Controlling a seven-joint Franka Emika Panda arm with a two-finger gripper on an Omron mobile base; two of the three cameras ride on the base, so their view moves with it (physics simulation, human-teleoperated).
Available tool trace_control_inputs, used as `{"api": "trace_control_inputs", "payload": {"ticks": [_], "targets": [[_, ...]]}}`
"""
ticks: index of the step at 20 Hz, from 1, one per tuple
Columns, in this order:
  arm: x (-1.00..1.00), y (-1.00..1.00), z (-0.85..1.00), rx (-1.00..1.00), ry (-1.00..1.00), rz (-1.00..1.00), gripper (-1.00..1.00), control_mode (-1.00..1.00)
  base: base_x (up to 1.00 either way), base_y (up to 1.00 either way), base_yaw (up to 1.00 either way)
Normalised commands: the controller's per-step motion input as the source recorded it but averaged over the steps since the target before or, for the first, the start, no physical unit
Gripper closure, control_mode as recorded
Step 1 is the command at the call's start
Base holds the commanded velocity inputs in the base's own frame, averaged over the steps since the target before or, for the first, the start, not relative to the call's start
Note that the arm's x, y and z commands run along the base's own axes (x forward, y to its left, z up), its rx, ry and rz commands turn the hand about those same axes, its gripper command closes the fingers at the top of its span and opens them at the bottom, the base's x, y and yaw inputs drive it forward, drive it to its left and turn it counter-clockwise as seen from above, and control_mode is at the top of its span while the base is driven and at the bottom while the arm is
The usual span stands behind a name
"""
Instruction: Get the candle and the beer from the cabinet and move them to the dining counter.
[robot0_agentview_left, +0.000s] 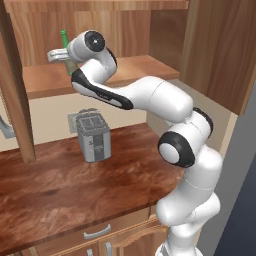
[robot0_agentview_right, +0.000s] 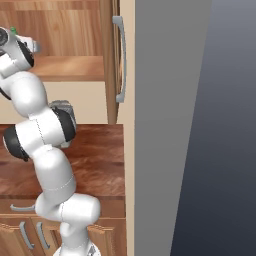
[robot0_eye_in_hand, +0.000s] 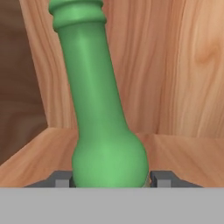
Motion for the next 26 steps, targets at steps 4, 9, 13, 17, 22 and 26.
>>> {"api": "trace_control_inputs", "payload": {"ticks": [4, 9, 13, 17, 22, 26], "targets": [[-0.23, 0.0, -0.15, 0.05, -0.02, 0.02, 1.0, -1.0, 0.0, 0.0, 0.0], [-0.31, 0.0, -0.17, 0.1, -0.09, 0.01, 1.0, -1.0, 0.0, 0.0, 0.0], [-0.5, 0.0, -0.08, 0.09, -0.12, 0.02, 1.0, -1.0, 0.0, 0.0, 0.0], [-0.8, -0.17, 0.0, 0.11, -0.14, 0.06, 1.0, -1.0, 0.0, 0.0, 0.0], [-0.84, -0.3, 0.08, 0.07, -0.05, 0.04, 1.0, -1.0, 0.0, 0.0, 0.0], [-0.85, -0.31, 0.03, 0.01, 0.0, 0.06, 1.0, -1.0, 0.0, 0.0, 0.0]]}}
